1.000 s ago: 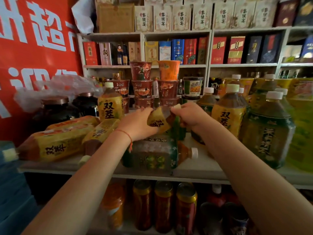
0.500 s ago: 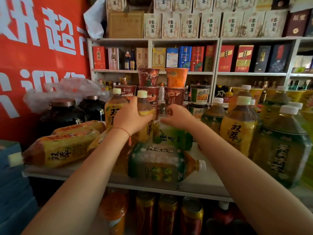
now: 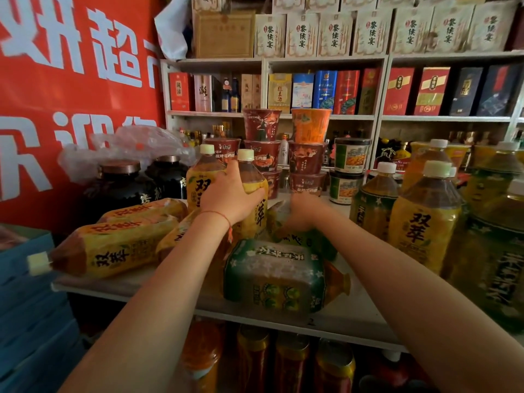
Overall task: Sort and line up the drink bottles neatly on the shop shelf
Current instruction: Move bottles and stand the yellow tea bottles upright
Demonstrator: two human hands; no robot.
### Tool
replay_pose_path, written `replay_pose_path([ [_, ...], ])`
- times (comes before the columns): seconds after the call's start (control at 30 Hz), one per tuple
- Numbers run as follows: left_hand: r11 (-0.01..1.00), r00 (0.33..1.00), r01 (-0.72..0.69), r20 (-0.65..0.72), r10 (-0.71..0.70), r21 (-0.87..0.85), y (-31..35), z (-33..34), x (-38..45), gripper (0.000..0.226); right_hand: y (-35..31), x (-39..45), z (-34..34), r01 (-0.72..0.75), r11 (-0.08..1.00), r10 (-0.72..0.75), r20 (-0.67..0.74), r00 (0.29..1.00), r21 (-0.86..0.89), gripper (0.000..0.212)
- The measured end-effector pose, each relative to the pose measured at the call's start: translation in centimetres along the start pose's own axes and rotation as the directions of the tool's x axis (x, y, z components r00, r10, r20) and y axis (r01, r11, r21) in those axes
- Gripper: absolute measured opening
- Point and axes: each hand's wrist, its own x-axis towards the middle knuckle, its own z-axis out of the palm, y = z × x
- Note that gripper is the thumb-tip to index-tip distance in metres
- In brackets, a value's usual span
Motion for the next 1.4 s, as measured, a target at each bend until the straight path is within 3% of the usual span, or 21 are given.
replay_pose_path([
  [0.1, 0.999, 0.999, 0.017, 0.032, -0.016, -0.031, -0.3, 0.0, 0.3, 0.088, 0.6, -0.6, 0.3, -0.029, 0.972, 0.072, -0.178, 0.981, 0.233, 0.061],
  [0.2, 0.996, 0.998, 0.027, 0.055, -0.023, -0.087, -0.1, 0.0, 0.1, 0.086, 0.8, -1.5, -0.1, 0.004, 0.797, 0.290, -0.388, 0.875, 0.604, 0.084],
  [0.3, 0.992, 0.995, 0.053, 0.092, -0.042, -0.117, 0.4, -0.3, -0.1, 0.082, 0.6, -2.3, -0.2, 0.058, 0.668, 0.388, -0.413, 0.824, 0.742, 0.089],
  [0.47, 0.980, 0.988, 0.001, 0.150, 0.030, -0.200, 1.0, 0.4, -0.3, 0.079, 1.4, -4.3, 0.8, -0.018, 0.657, 0.407, -0.333, 0.851, 0.754, 0.095],
  [0.53, 0.977, 0.983, -0.019, 0.176, 0.058, -0.212, 1.7, 0.7, -0.2, 0.083, 1.8, -4.9, 0.6, -0.033, 0.700, 0.414, -0.368, 0.833, 0.713, 0.091],
  [0.7, 0.970, 0.968, -0.055, 0.226, 0.110, -0.236, 3.5, 1.5, 0.0, 0.085, 1.3, -7.1, -0.6, 0.043, 0.861, 0.282, -0.546, 0.789, 0.507, 0.070],
  [0.8, 0.957, 0.968, -0.033, 0.228, 0.102, -0.288, 3.9, 1.9, 0.1, 0.085, 1.1, -8.9, -1.6, 0.150, 0.902, 0.186, -0.678, 0.711, 0.405, 0.035],
  [0.83, 0.951, 0.967, -0.027, 0.235, 0.103, -0.307, 3.8, 1.8, 0.0, 0.084, 1.2, -9.5, -1.9, 0.166, 0.907, 0.146, -0.658, 0.739, 0.388, 0.020],
  [0.87, 0.940, 0.963, -0.012, 0.249, 0.103, -0.340, 3.8, 1.6, -0.1, 0.082, 1.2, -10.1, -2.2, 0.182, 0.895, 0.095, -0.575, 0.813, 0.406, 0.012],
  [0.93, 0.897, 0.956, 0.021, 0.271, 0.111, -0.441, 3.6, 1.1, -1.0, 0.078, 0.9, -11.1, -2.7, 0.193, 0.869, -0.093, -0.233, 0.968, 0.456, 0.037],
  [1.0, 0.881, 0.955, -0.006, 0.260, 0.146, -0.473, 3.3, 0.5, -2.4, 0.075, 0.6, -12.1, -2.8, 0.183, 0.902, -0.258, 0.148, 0.955, 0.392, 0.092],
  [1.07, 0.907, 0.962, -0.100, 0.191, 0.193, -0.409, 3.1, 0.0, -4.0, 0.066, 0.7, -12.9, -2.4, 0.171, 0.931, -0.289, 0.366, 0.885, 0.321, 0.120],
  [1.17, 0.925, 0.950, -0.256, 0.102, 0.294, -0.279, 2.8, -1.6, -7.1, 0.051, 1.3, -13.2, -1.3, 0.158, 0.917, -0.296, 0.359, 0.885, 0.368, 0.115],
  [1.23, 0.917, 0.901, -0.316, 0.225, 0.370, -0.242, 2.4, -2.7, -8.9, 0.056, 1.6, -13.2, -0.8, 0.155, 0.890, -0.299, 0.291, 0.909, 0.429, 0.109],
  [1.33, 0.925, 0.776, -0.330, 0.504, 0.380, -0.189, 2.0, -3.4, -10.2, 0.081, 2.1, -13.3, -1.5, 0.162, 0.889, -0.283, 0.234, 0.930, 0.429, 0.097],
  [1.4, 0.921, 0.752, -0.357, 0.538, 0.381, -0.153, 1.8, -3.0, -10.0, 0.100, 2.4, -13.5, -2.9, 0.156, 0.895, -0.263, 0.213, 0.941, 0.417, 0.086],
])
